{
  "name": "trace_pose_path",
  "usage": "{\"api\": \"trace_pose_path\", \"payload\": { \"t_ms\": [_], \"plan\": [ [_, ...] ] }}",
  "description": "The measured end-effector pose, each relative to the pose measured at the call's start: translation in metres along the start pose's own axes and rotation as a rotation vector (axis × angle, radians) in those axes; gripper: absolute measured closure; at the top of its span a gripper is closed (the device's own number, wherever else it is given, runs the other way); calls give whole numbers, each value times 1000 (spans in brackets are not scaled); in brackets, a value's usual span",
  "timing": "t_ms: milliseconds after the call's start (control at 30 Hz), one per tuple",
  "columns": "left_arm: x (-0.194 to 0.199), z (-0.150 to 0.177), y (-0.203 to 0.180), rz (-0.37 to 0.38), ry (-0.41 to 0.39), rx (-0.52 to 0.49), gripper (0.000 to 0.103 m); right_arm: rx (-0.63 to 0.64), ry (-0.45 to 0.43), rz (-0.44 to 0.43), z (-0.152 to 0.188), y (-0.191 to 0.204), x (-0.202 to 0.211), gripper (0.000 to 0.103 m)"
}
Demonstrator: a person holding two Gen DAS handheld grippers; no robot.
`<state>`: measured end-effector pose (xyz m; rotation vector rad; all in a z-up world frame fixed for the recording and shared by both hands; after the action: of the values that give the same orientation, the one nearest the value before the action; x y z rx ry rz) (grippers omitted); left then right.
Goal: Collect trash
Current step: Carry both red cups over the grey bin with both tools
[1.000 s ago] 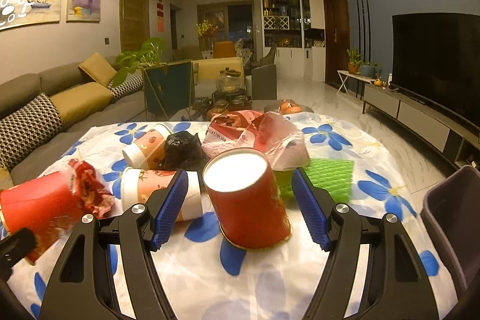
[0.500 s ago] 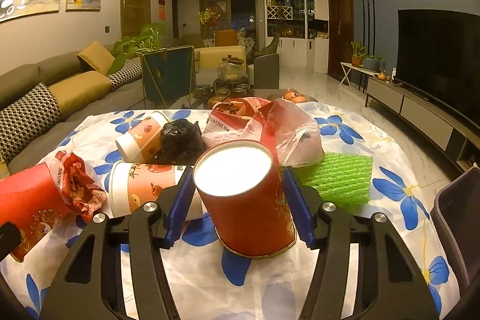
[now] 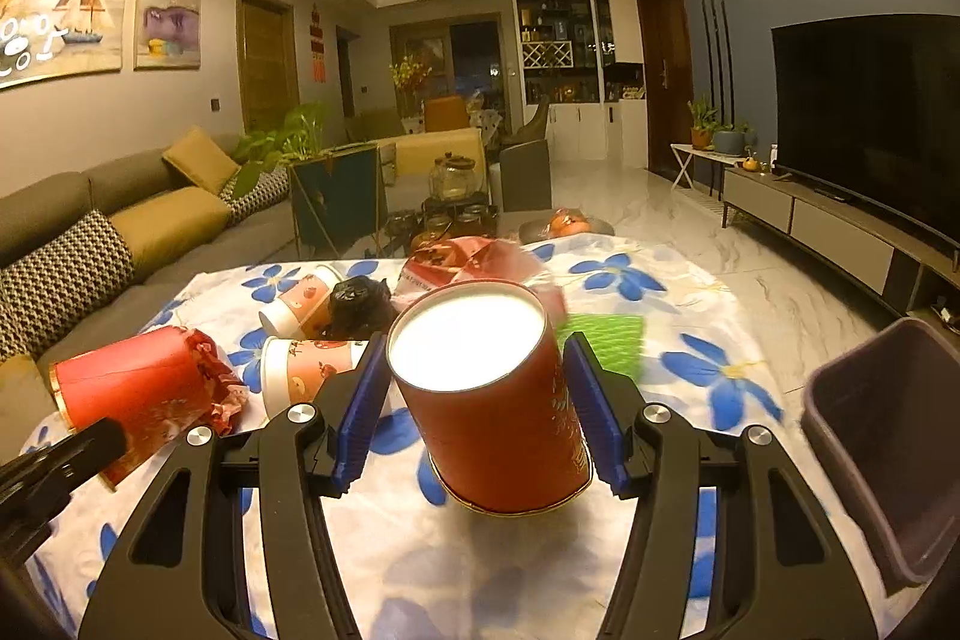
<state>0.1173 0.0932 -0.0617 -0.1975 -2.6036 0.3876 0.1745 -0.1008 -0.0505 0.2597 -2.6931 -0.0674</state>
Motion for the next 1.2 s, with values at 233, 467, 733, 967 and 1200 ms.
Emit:
{"api": "trace_pose_path", "payload": {
  "t_ms": [233, 467, 733, 967, 1200],
  "plan": [
    [-6, 1, -32, 41, 13, -46, 101, -17, -36, 43, 1, -26, 35, 45],
    [-16, 3, -68, 97, 24, -105, 101, -48, -68, 95, 0, -59, 60, 45],
    [-31, 5, -112, 159, 38, -167, 101, -92, -94, 166, 2, -96, 83, 45],
    [-42, 6, -164, 238, 43, -240, 101, -124, -123, 243, 3, -132, 105, 45],
    [-55, 13, -228, 347, 46, -320, 101, -164, -138, 335, 8, -173, 122, 45]
  ]
}}
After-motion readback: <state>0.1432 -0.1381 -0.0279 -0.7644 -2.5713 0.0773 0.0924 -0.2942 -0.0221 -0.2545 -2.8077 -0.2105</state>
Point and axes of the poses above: each gripper's, at about its wrist camera, not at the fingertips, and x roughly against the way its jaws point, y to its left, z to its underside, the point moved 1 cm from there along -x, roughly the way its jaws point, and after that the axes turned 4 degrees about y, right-handed, at the moved point
